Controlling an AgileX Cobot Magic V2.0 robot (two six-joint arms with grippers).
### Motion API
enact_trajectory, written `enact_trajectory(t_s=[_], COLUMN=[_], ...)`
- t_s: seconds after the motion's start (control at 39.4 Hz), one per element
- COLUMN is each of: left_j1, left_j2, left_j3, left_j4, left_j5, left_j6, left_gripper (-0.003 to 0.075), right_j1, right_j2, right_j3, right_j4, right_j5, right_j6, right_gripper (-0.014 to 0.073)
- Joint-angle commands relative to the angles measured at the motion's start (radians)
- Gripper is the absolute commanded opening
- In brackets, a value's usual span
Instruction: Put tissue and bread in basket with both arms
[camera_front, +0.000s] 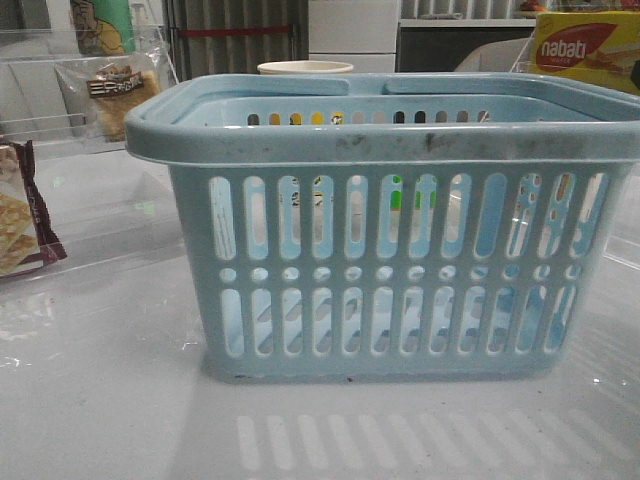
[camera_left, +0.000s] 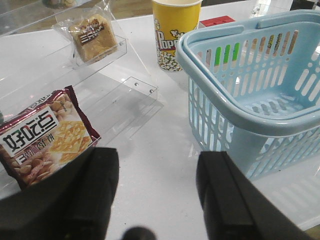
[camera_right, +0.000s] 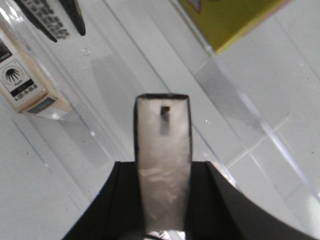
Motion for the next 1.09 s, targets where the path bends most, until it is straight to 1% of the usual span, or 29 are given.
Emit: enact_trajectory(t_s=[0.0,0.18,0.3,0.41,0.58,0.71,0.84,0.99,1.04,1.07], left_j1=[-0.008,-0.008,-0.008,-0.008,-0.008,-0.008,-0.008,-0.008,-0.008,-0.008], left_j2=[0.014,0.014,0.014,0.014,0.014,0.014,0.014,0.014,0.014,0.014], left_j3=[-0.028,-0.028,-0.028,-0.028,-0.028,-0.028,-0.028,-0.028,-0.028,-0.028], left_j4=[-0.014,-0.014,-0.014,-0.014,-0.014,-0.014,-0.014,-0.014,-0.014,-0.014], left_j5=[-0.084,-0.084,-0.084,-0.084,-0.084,-0.084,-0.080,-0.080,-0.080,-0.080], left_j6=[0.002,0.002,0.002,0.002,0.002,0.002,0.002,0.002,0.002,0.002], left_gripper=[0.0414,0.0414,0.0414,0.0414,0.0414,0.0414,0.0414,0.0414,0.0414,0.0414], right_j1=[-0.002,0.033,0.091,0.179,0.340,0.471,0.570,0.636,0.642,0.642], right_j2=[-0.097,-0.212,-0.311,-0.413,-0.529,-0.557,-0.548,-0.512,-0.493,-0.481], right_j3=[-0.036,-0.036,-0.036,-0.021,0.062,0.151,0.236,0.324,0.333,0.333], right_j4=[0.000,0.032,0.052,0.103,0.156,0.162,0.183,0.192,0.192,0.192], right_j5=[-0.047,-0.011,0.011,0.030,0.003,-0.019,-0.050,-0.130,-0.137,-0.137], right_j6=[-0.009,-0.009,-0.009,-0.009,-0.009,-0.009,-0.009,-0.009,-0.009,-0.009], right_gripper=[0.0172,0.0171,0.0171,0.0171,0.0171,0.0171,0.0171,0.0178,0.0199,0.0227])
